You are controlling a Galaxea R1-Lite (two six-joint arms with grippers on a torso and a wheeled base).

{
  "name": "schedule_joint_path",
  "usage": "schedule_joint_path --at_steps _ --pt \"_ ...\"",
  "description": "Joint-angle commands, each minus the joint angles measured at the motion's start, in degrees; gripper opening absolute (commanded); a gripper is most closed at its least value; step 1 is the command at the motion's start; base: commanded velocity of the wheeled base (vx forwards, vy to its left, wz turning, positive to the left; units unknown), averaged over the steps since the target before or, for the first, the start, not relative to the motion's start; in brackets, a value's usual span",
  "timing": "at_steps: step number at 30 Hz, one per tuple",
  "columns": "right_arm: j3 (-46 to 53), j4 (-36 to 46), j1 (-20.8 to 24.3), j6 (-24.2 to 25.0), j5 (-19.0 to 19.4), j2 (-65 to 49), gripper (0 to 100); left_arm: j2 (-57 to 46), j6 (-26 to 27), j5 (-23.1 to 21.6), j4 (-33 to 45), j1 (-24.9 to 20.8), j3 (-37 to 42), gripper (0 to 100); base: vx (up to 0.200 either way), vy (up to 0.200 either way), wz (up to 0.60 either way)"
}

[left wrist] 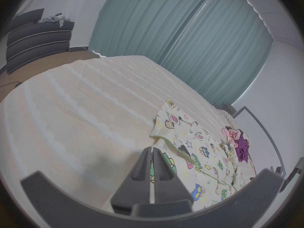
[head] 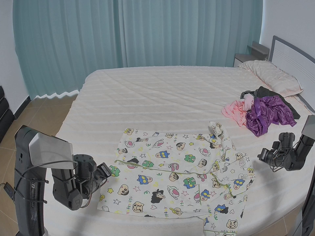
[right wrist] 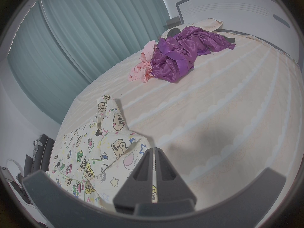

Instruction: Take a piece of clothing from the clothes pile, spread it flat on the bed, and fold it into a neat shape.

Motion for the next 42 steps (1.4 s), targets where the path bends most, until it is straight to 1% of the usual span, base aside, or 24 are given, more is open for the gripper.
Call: schedule_joint_path --at_steps 1,12,13,19,24,26,27,30,34,37,38,40,42 --pt "0.1 0.0 0.0 0.0 0.0 0.0 0 2.1 0.1 0.0 0.1 0.8 -1.3 0 0.0 0.0 0.0" --pt "0.1 0.0 0.1 0.0 0.0 0.0 0 3.3 -0.2 -0.2 0.2 2.3 -2.7 0 0.0 0.0 0.0" --pt "0.1 0.0 0.1 0.0 0.0 0.0 0 3.4 -0.2 -0.2 0.2 2.5 -2.7 100 0.0 0.0 0.0" --pt "0.1 0.0 0.0 0.0 0.1 0.0 0 3.4 -0.2 -0.3 0.1 3.9 -2.2 100 0.0 0.0 0.0" --pt "0.0 0.0 0.0 0.0 0.2 -0.1 0 2.5 -0.2 -1.0 0.0 6.5 -0.4 100 0.0 0.0 0.0" --pt "0.1 0.0 0.0 0.0 0.2 -0.2 0 0.3 -0.6 -3.1 0.0 7.4 1.2 100 0.0 0.0 0.0" --pt "0.1 0.0 0.0 0.1 0.2 -0.3 0 -1.1 -1.3 -5.2 0.0 7.5 2.6 100 0.0 0.0 0.0" --pt "0.0 0.0 0.0 0.1 0.2 -0.3 0 -2.0 -3.2 -7.4 0.0 7.0 3.9 100 0.0 0.0 0.0" --pt "-0.3 0.0 0.0 0.2 0.3 -0.3 0 -1.9 -4.2 -7.5 0.0 5.6 4.0 100 0.0 0.0 0.0" --pt "-0.7 0.0 0.0 1.7 0.3 -0.3 0 -1.6 -4.4 -7.4 0.0 4.9 4.0 100 0.0 0.0 0.0" --pt "-0.9 0.0 0.2 3.2 0.4 -0.6 0 -1.4 -4.4 -7.5 0.0 4.8 3.9 100 0.0 0.0 0.0" --pt "-1.0 0.1 0.2 4.4 1.0 -1.0 0 -1.4 -4.4 -7.5 0.0 4.7 4.0 100 0.0 0.0 0.0" --pt "-1.1 0.1 0.2 4.5 1.5 -1.0 0 -1.4 -4.7 -7.6 0.0 4.7 4.0 100 0.0 0.0 0.0"
